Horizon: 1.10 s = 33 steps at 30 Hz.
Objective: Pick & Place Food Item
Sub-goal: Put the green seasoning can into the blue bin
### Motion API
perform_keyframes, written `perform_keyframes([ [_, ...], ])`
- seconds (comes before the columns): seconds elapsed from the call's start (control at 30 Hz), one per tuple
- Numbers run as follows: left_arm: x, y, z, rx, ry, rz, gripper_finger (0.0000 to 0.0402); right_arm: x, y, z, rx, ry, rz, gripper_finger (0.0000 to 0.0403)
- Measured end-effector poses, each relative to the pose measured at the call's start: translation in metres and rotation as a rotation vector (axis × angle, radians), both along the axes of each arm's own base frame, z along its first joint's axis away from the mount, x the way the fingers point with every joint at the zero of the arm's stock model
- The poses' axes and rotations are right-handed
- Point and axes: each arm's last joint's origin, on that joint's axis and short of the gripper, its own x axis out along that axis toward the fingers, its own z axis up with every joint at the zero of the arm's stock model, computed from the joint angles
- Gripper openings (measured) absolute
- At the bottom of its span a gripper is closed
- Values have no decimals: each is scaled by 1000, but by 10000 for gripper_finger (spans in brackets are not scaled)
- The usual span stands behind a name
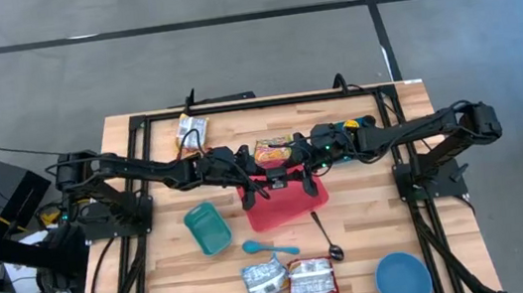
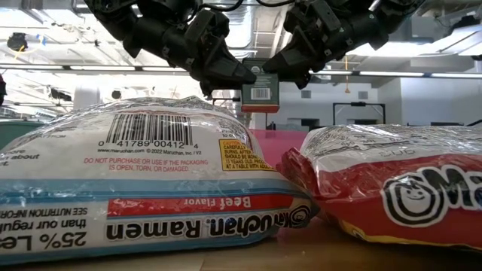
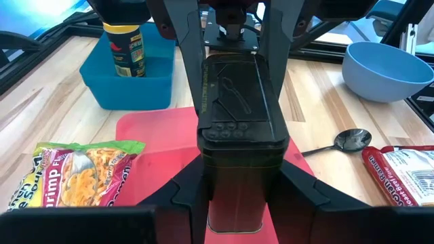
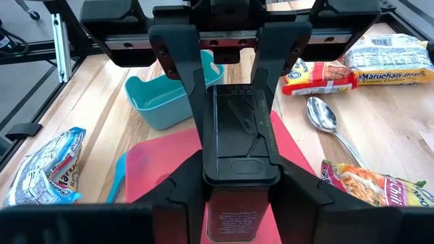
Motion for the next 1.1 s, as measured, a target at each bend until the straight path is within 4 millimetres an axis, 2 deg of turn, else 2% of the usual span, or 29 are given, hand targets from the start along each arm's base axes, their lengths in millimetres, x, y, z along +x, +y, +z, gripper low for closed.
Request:
perform_keyframes([
  [0.13, 0, 0, 0, 0, 0, 0, 115, 0, 0, 0, 0, 0, 0, 122],
  [0.23, 0, 0, 0, 0, -1, 0, 134, 0, 0, 0, 1, 0, -1, 122],
  [0.53, 0, 0, 0, 0, 2, -1, 245, 0, 0, -1, 3, 10, -5, 122],
  [0.67, -2, 0, 0, -1, 25, -1, 281, -2, -2, -2, 3, 31, -11, 122],
  [0.93, -13, -1, 14, 1, 32, 5, 296, -9, -6, -5, -26, 105, -57, 122],
  [1.1, -24, -1, 29, 3, 17, 8, 296, -25, -6, 7, -65, 138, -118, 122],
])
